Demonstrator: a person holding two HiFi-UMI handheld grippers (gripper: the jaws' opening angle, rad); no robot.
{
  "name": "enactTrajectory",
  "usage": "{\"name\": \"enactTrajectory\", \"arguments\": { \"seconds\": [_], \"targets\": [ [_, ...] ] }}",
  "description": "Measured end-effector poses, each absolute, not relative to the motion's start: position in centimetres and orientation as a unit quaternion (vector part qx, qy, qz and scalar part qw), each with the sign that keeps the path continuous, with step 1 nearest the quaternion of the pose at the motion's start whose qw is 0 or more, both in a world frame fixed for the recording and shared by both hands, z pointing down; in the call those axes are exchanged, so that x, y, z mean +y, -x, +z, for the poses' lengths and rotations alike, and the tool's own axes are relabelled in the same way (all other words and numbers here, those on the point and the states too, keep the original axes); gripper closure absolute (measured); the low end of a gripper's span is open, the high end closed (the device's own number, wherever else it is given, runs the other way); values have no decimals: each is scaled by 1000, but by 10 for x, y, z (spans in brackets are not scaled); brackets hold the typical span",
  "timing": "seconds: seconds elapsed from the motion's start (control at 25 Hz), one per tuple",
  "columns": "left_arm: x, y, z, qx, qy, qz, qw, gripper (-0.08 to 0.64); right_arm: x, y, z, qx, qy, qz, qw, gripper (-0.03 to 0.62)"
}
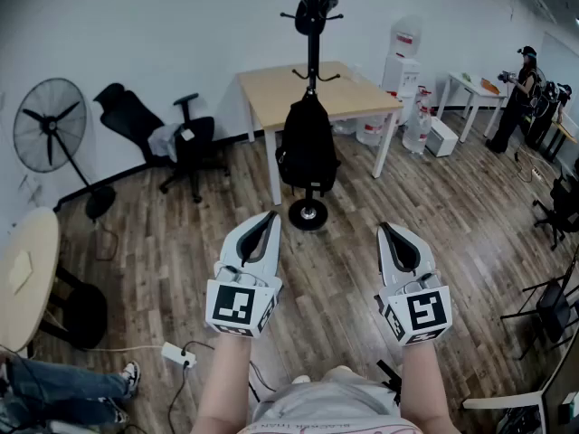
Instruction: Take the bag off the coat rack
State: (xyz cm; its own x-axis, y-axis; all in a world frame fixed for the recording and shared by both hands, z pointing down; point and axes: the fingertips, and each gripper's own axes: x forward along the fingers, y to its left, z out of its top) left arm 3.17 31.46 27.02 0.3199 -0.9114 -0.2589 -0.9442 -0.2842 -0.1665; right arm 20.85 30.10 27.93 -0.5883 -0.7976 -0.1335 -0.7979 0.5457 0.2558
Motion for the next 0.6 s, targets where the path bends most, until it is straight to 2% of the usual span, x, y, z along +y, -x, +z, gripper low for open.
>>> {"name": "enactTrajectory", "arguments": {
  "seconds": [0.4, 0.6],
  "targets": [
    [311, -8, 280, 593, 793, 67, 121, 551, 301, -196, 292, 880, 454, 142, -18, 592],
    [291, -4, 290, 598, 790, 60, 117, 555, 278, -200, 298, 884, 454, 115, 8, 592]
  ]
}}
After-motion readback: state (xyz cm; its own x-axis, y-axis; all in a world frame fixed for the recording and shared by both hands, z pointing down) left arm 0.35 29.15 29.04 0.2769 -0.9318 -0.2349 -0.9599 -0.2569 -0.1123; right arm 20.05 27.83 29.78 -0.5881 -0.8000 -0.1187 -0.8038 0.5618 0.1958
